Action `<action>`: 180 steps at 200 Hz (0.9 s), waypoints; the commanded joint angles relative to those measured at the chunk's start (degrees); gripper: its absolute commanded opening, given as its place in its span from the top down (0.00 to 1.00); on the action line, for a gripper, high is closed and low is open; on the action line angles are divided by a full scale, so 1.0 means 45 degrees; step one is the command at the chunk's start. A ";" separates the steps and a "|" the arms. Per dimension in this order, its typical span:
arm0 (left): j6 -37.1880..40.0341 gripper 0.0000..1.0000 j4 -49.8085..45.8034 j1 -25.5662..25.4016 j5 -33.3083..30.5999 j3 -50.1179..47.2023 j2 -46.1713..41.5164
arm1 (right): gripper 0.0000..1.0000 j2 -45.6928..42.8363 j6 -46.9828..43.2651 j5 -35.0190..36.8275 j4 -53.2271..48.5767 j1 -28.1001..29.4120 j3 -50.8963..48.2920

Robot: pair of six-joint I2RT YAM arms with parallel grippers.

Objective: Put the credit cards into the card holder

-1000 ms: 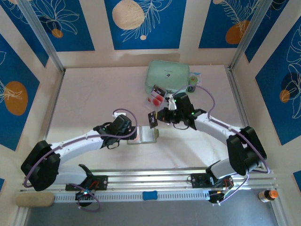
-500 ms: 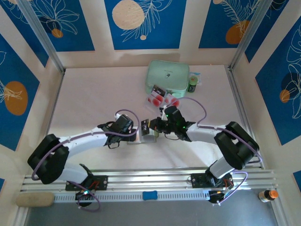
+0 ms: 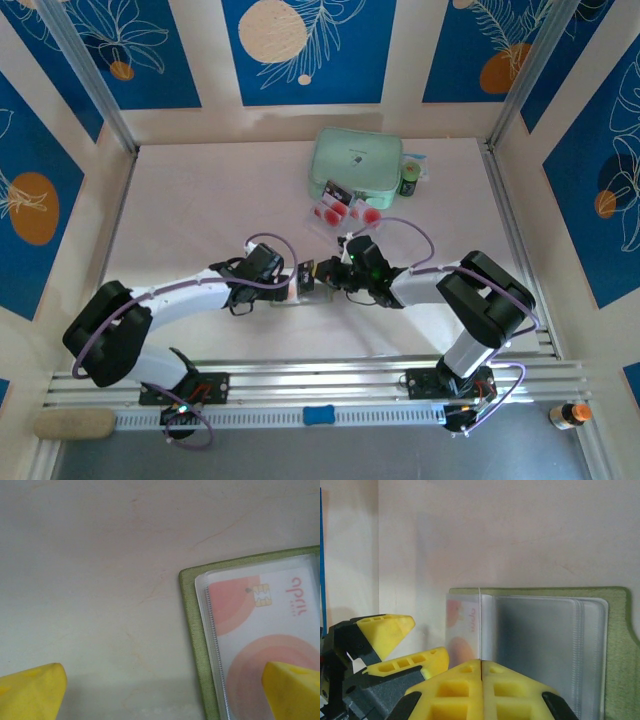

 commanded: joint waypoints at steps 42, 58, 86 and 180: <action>-0.0077 0.00 -0.0182 0.0147 0.0001 -0.0288 0.0155 | 1.00 0.0134 0.0153 0.0486 0.0584 0.0080 -0.0280; -0.0106 0.00 -0.0263 0.0163 -0.0016 -0.0293 0.0214 | 1.00 0.0154 0.0152 0.0491 0.0661 0.0080 -0.0280; -0.0190 0.00 -0.0288 0.0154 -0.0018 -0.0371 0.0254 | 1.00 0.0221 0.0191 0.0486 0.0774 0.0080 -0.0267; -0.0288 0.00 -0.0269 0.0155 -0.0007 -0.0552 0.0215 | 1.00 0.0888 0.0557 0.0252 0.1499 0.0100 -0.0157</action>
